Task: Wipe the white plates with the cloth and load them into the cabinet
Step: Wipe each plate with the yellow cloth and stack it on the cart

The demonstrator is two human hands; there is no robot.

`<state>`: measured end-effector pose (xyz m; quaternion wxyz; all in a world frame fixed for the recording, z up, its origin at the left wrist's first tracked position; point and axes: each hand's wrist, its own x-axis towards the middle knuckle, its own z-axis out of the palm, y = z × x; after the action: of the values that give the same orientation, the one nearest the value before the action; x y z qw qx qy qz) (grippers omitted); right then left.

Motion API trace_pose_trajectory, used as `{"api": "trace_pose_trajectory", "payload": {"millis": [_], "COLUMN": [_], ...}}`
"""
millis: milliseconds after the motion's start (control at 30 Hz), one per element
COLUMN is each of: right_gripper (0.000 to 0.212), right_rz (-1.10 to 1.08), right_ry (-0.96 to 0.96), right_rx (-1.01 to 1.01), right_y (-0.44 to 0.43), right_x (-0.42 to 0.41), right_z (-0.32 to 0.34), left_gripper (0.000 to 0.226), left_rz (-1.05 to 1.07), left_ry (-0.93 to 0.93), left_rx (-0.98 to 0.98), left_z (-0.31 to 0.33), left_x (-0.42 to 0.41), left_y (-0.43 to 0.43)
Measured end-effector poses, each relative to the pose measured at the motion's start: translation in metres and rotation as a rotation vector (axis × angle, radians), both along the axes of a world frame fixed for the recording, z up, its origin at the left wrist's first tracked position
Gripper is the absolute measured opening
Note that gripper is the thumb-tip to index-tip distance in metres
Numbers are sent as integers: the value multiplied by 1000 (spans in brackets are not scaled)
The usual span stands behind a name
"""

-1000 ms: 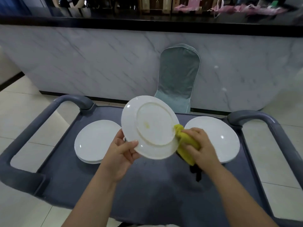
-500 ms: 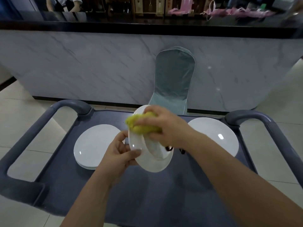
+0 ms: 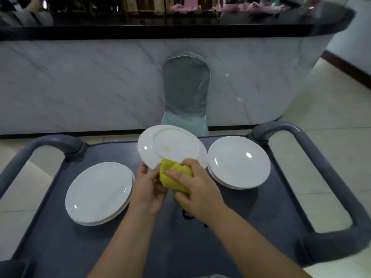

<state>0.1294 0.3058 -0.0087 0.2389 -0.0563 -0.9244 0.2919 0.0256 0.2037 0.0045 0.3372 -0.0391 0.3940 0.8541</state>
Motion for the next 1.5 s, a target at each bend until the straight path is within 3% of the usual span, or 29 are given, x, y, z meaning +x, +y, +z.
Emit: {"api": "trace_pose_trajectory", "payload": {"millis": [100, 200, 333, 533, 667, 733, 833, 933, 1033, 1100, 1167, 1367, 1500], "right_gripper": [46, 43, 41, 45, 44, 45, 45, 46, 45, 45, 53, 44, 43], "right_rz": [-114, -308, -430, -110, -404, -517, -406, -302, -496, -704, -811, -983, -1023], "right_ry": [-20, -35, -5, -79, -161, -99, -44, -164, -240, -180, -99, -70, -81], "right_rx": [-164, -326, -257, 26, -97, -99, -31, -72, -135, -180, -242, -271, -266], "right_y": [34, 75, 111, 48, 83, 90, 62, 38, 46, 58, 68, 89, 90], "right_x": [27, 50, 31, 33, 81, 75, 54, 73, 110, 129, 141, 153, 154], "right_z": [-7, -4, 32, 22, 12, 22, 31, 8, -23, -32, -32, -15, -14], "left_gripper": [43, 51, 52, 51, 56, 56, 52, 47, 40, 32, 30, 45, 56], "left_rz": [-113, -320, -601, -496, -677, -790, -785, -688, -669, -638, -551, -369, -402], "left_ry": [33, 181, 394, 362, 418, 411, 306, 261, 336, 466, 710, 1748, 2014], "left_rx": [48, -15, -77, -110, -170, -163, -98, -139, -191, -228, -301, -602, -578], "left_z": [2, 8, 19, 31, 24, 17, 13, 15, 18, 23, 27, 6, -14], "left_x": [-7, -18, -19, -28, -28, -11, -3, -18, -28, -27, -20, 15, 20], "left_y": [-4, -17, -16, 12, 10, 18, 32, 39, 46, 60, 84, 146, 153]}}
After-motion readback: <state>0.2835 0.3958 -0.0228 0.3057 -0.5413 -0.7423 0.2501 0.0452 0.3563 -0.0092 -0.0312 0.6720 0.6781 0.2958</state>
